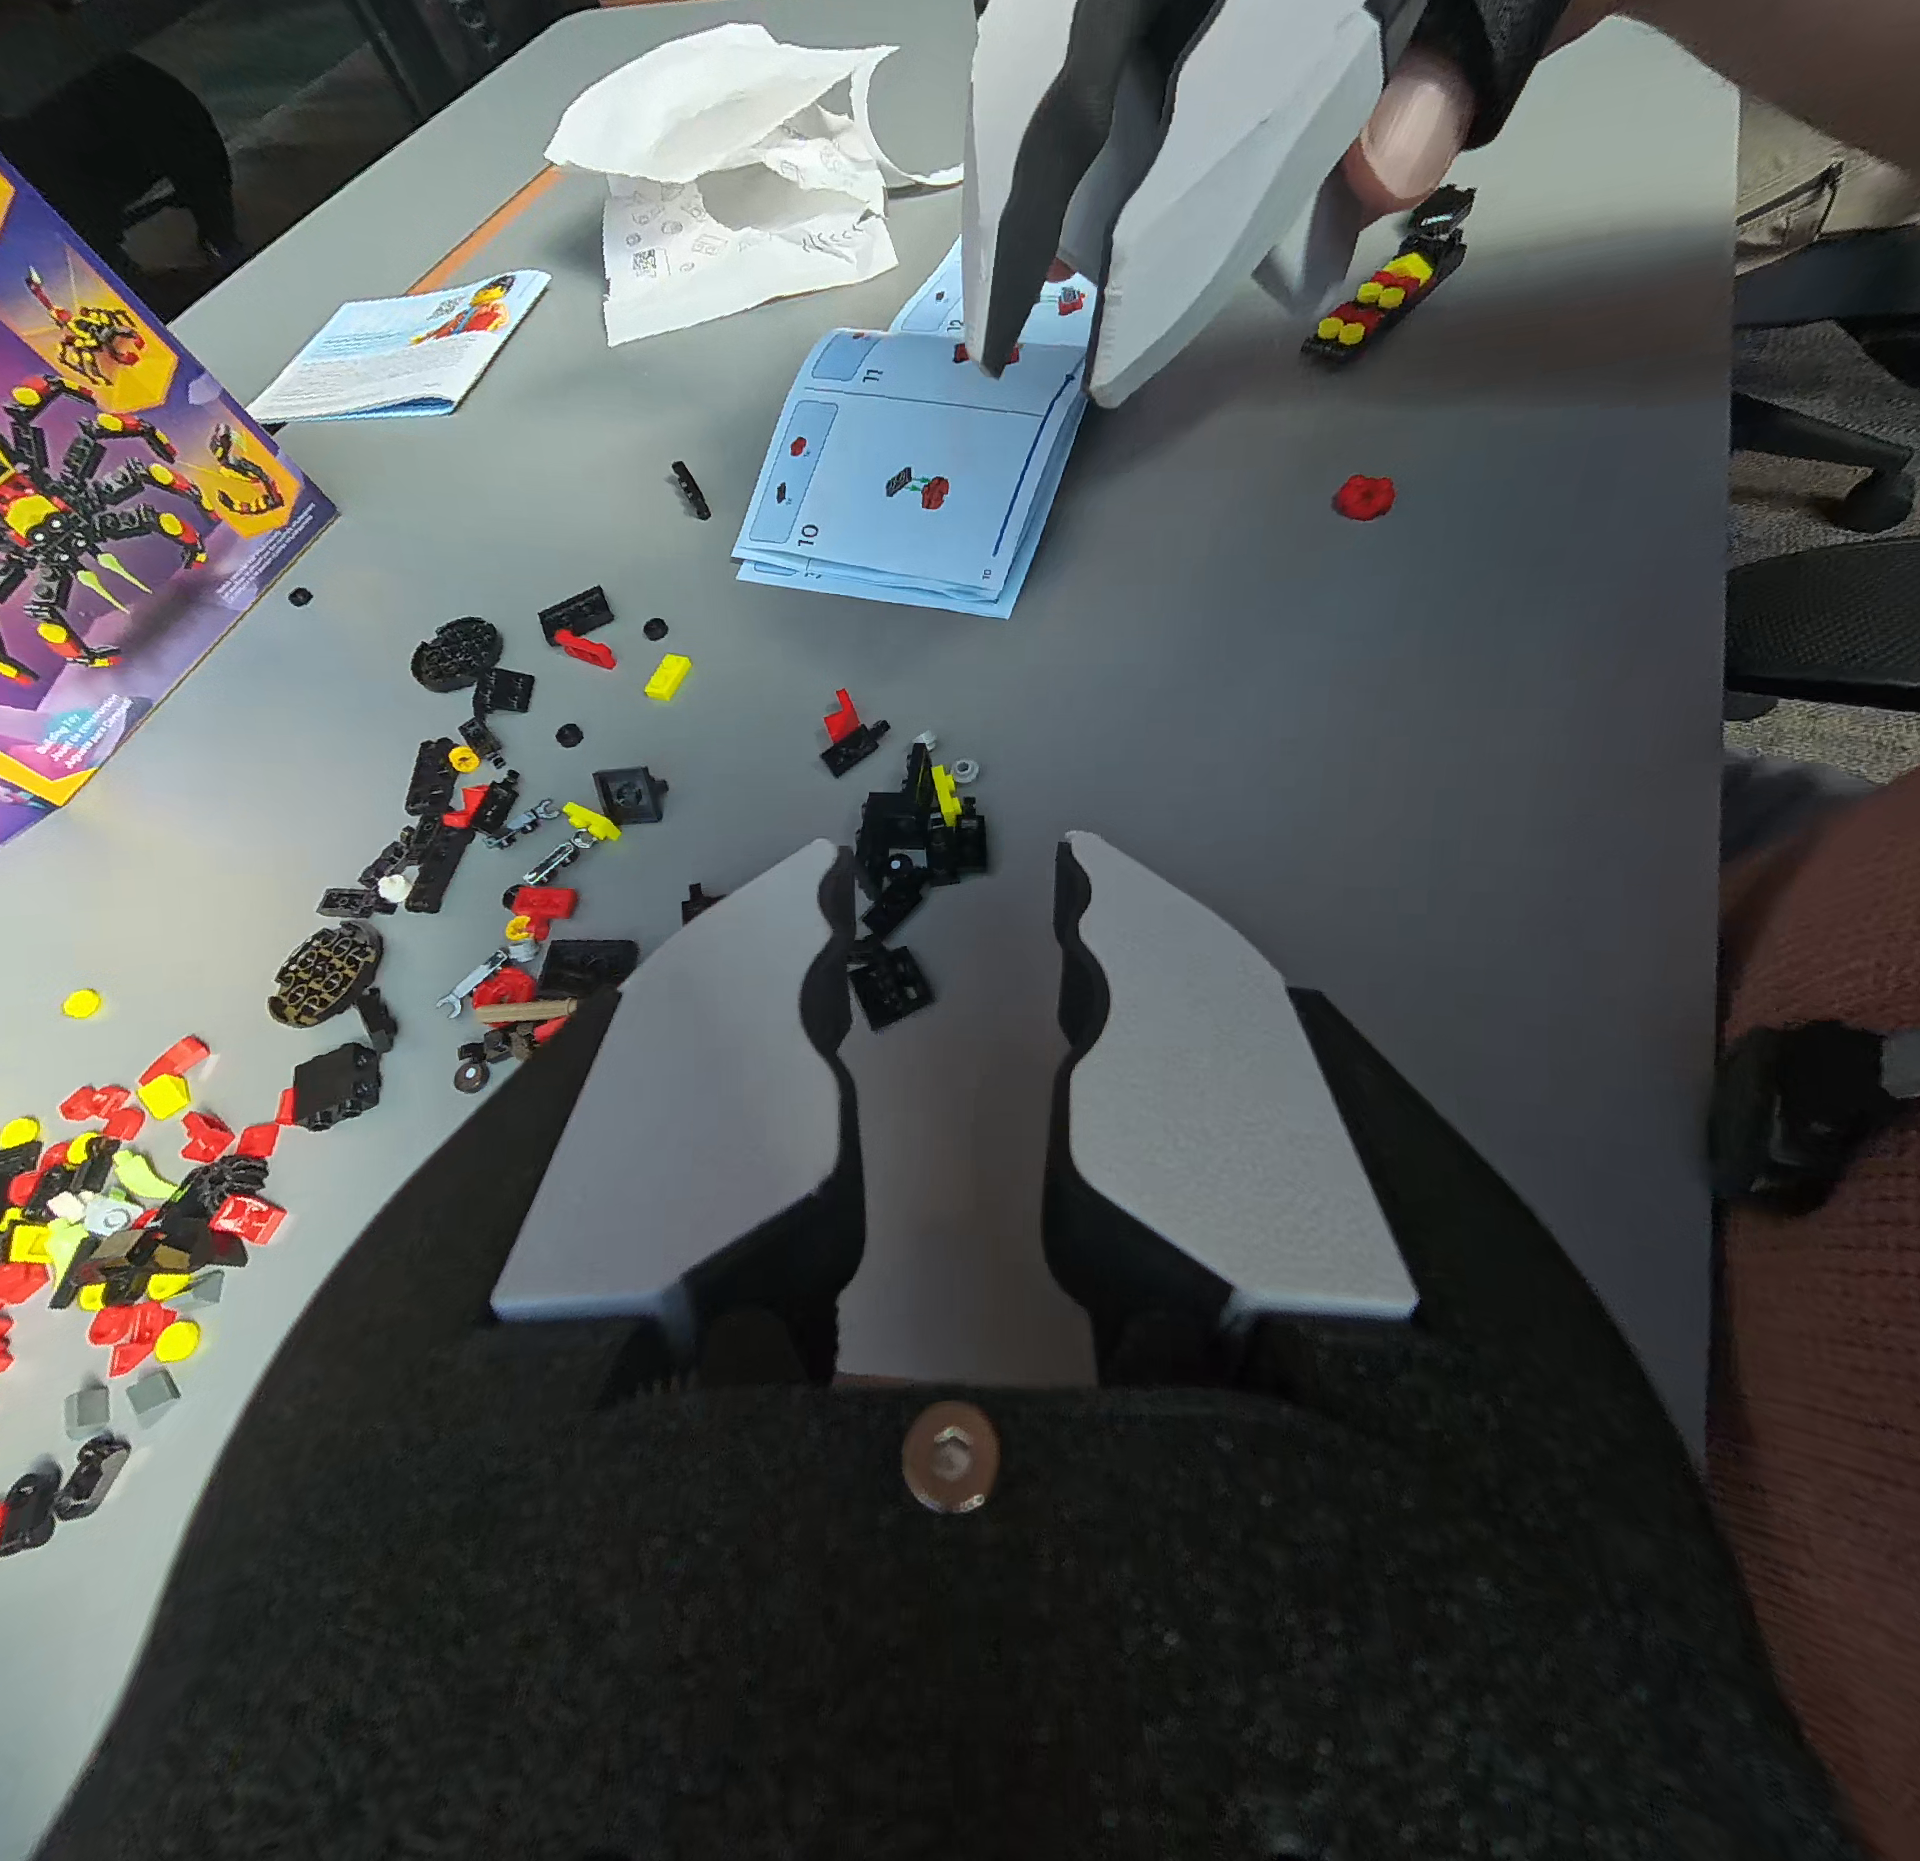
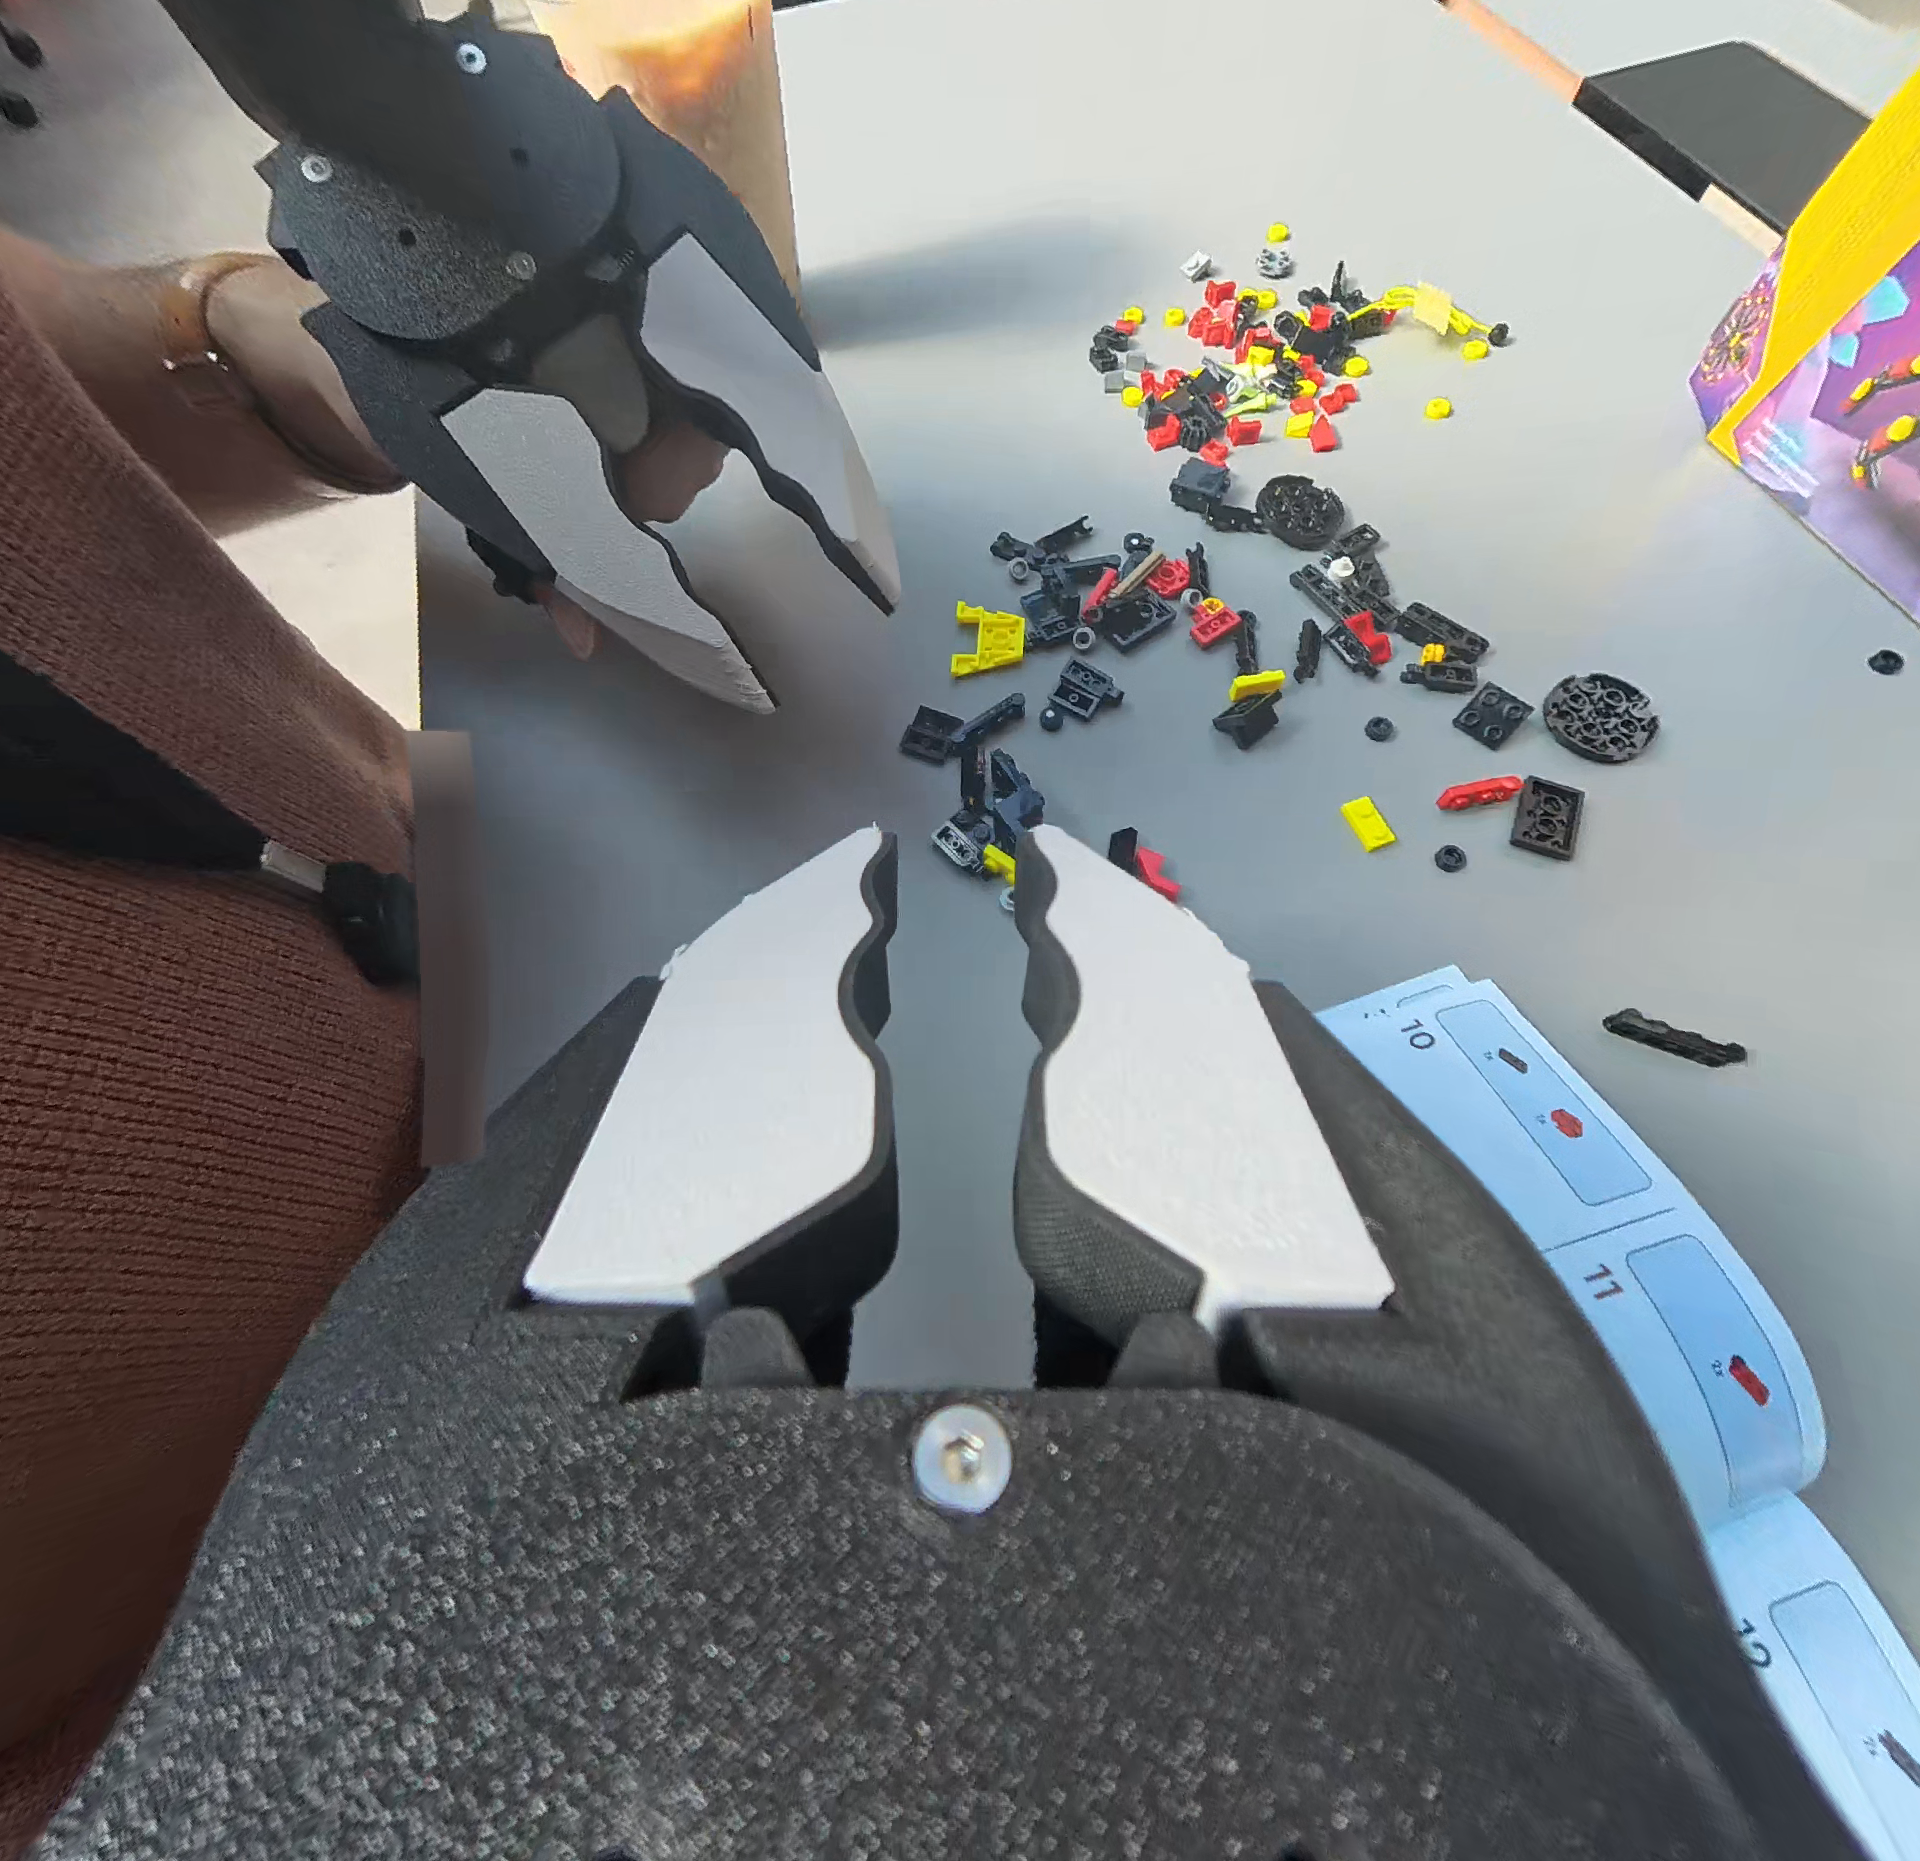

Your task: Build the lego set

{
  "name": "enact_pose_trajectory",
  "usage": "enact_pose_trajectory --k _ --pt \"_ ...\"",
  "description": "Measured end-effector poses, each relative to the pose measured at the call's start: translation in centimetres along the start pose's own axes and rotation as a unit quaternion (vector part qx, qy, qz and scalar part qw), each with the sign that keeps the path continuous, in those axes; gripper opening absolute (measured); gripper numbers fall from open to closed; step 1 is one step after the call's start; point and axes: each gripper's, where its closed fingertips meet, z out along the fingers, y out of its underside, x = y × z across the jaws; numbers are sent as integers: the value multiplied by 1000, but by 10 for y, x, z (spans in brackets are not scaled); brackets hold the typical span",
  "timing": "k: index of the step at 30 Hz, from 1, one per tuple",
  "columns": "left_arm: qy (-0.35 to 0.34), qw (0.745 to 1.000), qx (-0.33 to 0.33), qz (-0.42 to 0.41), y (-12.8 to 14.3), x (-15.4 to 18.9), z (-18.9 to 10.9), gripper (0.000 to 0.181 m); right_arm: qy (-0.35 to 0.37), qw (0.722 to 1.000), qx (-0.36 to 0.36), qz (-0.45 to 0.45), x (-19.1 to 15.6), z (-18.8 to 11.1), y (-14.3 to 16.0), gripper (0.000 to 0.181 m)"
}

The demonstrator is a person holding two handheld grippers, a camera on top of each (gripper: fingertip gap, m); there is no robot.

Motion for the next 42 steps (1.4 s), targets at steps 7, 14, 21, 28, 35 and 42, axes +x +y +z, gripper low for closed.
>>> enact_pose_trajectory --k 7,14,21,28,35,42 --pt "38 998 -55 -16 20 1 10 36 -2 993 -117 -24 5 52 44 0" --pt "102 983 -151 -3 45 16 31 34 20 983 -168 -69 26 81 48 0" --pt "73 995 -69 -28 17 -5 13 34 11 995 -92 -27 24 41 21 7" --pt "-21 995 87 -49 -23 -44 -18 34 91 977 167 96 63 -134 -5 12" --pt "15 996 61 -64 -10 -43 -1 34 179 954 200 137 57 -201 38 23" --pt "66 994 62 -57 -22 -18 14 35 80 960 237 127 35 -146 7 23"
